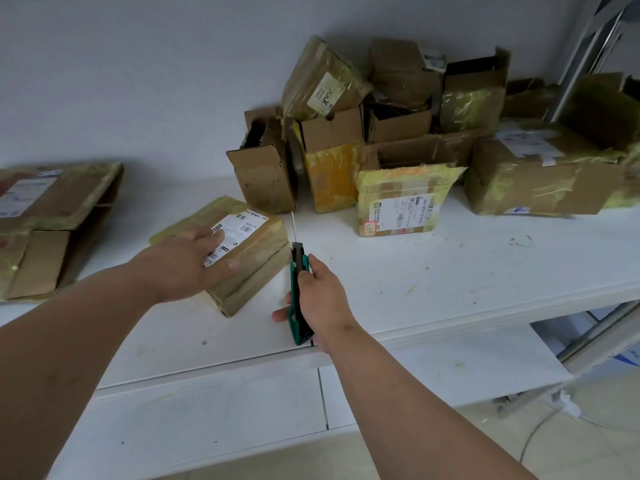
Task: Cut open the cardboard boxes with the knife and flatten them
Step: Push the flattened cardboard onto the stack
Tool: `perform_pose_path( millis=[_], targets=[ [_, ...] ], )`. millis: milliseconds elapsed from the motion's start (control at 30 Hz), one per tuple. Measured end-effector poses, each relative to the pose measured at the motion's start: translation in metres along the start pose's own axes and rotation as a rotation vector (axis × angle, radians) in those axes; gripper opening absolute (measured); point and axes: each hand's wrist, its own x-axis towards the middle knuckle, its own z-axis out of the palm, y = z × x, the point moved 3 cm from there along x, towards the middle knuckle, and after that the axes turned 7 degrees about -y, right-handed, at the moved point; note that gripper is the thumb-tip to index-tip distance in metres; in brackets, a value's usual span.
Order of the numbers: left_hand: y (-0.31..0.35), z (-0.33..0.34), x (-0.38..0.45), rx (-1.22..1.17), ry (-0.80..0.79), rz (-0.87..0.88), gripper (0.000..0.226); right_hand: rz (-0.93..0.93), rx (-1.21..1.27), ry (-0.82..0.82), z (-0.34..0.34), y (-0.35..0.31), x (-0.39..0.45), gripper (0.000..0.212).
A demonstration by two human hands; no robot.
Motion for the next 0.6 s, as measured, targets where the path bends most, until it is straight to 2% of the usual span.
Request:
perform_pose_path(
  millis=[167, 467, 600],
  targets=[
    [-0.001, 0.004, -0.001, 0.017, 0.041, 0.018, 0.096, 0.015, 0.015, -0.008, 0.008, 0.000, 0.007, 0.041],
    [-0.001, 0.003, -0.007, -0.025, 0.011, 0.030, 0.094, -0.024, 0.086, 0.032, 0.022, -0.002, 0.011, 0.031],
    [0.003, 0.001, -0.004, 0.014, 0.011, 0.039, 0.090, -0.036, 0.101, 0.043, 0.029, 0.004, 0.009, 0.034]
  ],
)
